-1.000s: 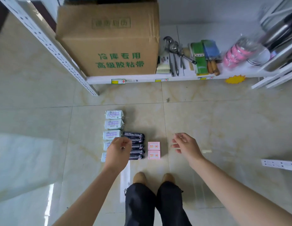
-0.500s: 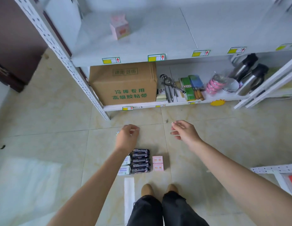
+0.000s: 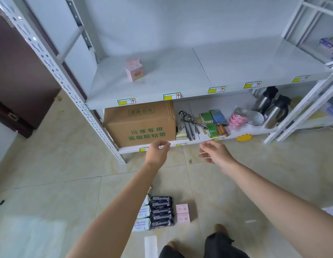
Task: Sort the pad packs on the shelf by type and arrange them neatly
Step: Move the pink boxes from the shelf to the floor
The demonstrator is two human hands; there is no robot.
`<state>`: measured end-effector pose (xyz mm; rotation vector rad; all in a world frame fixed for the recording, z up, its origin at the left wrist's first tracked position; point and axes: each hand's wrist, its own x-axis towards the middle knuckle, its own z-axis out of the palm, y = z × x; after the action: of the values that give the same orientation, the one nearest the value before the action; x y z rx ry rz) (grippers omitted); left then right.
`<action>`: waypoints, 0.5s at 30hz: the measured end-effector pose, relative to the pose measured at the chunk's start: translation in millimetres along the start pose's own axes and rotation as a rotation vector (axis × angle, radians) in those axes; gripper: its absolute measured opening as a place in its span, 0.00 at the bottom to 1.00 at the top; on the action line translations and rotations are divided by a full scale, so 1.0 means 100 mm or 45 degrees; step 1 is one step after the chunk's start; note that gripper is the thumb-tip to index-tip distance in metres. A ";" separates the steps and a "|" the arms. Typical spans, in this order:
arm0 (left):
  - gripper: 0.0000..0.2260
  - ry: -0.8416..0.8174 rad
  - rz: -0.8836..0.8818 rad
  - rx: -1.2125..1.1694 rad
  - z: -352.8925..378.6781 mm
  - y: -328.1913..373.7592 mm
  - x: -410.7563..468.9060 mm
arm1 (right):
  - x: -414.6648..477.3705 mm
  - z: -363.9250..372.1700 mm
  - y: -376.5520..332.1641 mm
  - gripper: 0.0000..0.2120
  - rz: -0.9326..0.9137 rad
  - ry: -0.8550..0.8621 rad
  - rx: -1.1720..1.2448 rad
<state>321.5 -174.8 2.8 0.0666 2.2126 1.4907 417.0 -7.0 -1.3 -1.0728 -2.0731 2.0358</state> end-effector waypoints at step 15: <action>0.06 0.243 -0.052 -0.179 1.26 0.83 0.56 | 1.02 -1.72 -0.44 0.05 -0.145 -0.146 -0.102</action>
<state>304.6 -15.8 18.7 -0.1718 2.2319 1.6865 404.1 196.1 18.2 -0.8452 -2.2316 2.0209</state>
